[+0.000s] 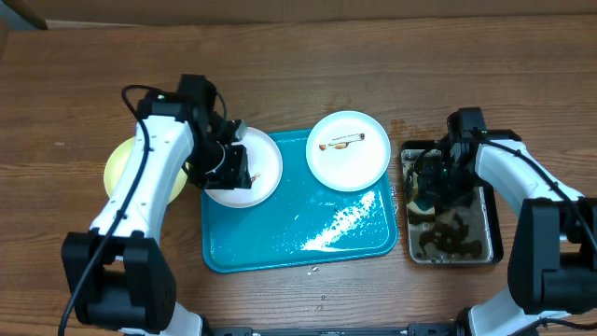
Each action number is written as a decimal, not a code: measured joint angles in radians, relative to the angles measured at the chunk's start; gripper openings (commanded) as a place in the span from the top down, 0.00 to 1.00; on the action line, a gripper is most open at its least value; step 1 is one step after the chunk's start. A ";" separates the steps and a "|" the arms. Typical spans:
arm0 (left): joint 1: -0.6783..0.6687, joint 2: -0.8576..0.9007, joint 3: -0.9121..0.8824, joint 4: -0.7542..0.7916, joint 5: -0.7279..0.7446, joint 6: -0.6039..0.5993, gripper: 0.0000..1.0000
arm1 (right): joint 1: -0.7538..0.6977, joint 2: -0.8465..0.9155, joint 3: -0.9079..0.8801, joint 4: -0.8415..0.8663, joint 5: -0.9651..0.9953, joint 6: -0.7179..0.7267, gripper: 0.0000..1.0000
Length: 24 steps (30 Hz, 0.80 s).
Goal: Clean dirty plates on tray and stack at the side
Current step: 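Release yellow plate and move left gripper to white plate rim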
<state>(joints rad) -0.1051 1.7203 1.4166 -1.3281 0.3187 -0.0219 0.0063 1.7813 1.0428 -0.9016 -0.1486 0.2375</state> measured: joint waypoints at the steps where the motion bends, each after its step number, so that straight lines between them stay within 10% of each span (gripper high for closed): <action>1: -0.005 -0.008 0.000 -0.006 -0.005 -0.002 0.63 | -0.002 0.002 0.002 -0.008 0.011 0.023 0.96; 7: -0.009 -0.122 0.000 -0.054 -0.043 -0.051 0.65 | -0.031 0.002 0.006 -0.074 0.121 0.183 0.96; 24: -0.011 -0.383 0.000 -0.083 -0.175 -0.226 0.64 | -0.012 0.008 0.004 -0.030 0.016 0.036 0.96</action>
<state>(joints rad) -0.1165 1.3373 1.4162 -1.4113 0.1440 -0.2478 -0.0059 1.7897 1.0470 -0.9318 -0.1326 0.2737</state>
